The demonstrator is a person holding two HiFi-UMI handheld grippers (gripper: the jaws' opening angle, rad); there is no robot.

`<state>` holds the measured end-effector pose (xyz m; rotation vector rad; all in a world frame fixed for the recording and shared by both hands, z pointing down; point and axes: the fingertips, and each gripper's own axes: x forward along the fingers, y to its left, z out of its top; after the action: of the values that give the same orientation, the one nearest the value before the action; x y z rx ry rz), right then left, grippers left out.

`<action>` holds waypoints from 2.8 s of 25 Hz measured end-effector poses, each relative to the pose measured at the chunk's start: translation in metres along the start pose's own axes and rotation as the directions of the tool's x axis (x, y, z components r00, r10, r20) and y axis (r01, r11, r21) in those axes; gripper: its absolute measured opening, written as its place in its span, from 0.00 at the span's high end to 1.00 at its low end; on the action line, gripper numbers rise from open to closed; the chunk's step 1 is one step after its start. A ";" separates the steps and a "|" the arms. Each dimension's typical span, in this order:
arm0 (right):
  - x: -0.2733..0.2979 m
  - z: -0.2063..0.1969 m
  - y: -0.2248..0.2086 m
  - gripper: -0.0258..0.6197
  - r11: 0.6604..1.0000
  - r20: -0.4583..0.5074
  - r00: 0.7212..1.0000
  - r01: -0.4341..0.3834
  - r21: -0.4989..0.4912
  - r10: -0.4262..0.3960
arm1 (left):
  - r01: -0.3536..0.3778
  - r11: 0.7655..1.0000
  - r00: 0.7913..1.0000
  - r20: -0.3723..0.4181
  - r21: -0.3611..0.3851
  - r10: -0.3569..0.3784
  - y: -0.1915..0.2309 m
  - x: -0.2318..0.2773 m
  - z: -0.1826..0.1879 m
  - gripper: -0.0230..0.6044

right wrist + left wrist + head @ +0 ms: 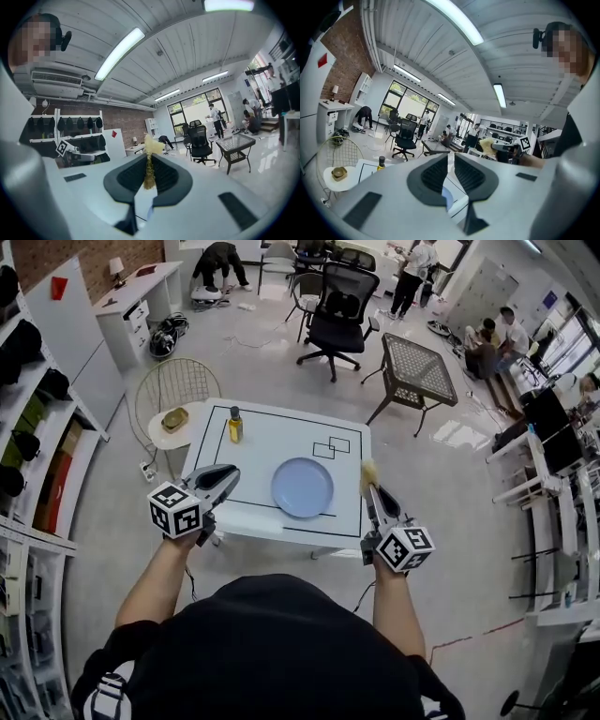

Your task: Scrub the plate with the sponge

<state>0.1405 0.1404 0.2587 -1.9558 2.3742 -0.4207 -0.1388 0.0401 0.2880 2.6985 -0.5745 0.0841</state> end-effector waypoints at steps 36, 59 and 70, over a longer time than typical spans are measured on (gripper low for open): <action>0.121 -0.011 -0.039 0.92 0.996 -0.064 0.995 -0.077 0.048 0.080 | -0.084 0.996 0.996 -0.023 -0.042 0.083 0.091 0.039 0.013 0.89; 0.180 -0.027 -0.113 0.92 0.991 -0.140 0.983 -0.112 0.069 0.120 | -0.097 0.991 0.993 -0.072 -0.092 0.091 0.120 0.135 0.002 0.89; 0.201 -0.057 -0.127 0.92 0.990 -0.210 0.968 -0.127 0.056 0.136 | -0.133 0.982 0.987 -0.112 -0.136 0.118 0.140 0.147 -0.023 0.89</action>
<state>0.2090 -0.0657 0.3715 -1.8045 2.5797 -0.6996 -0.0599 -0.1253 0.3788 2.5010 -0.6919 0.2080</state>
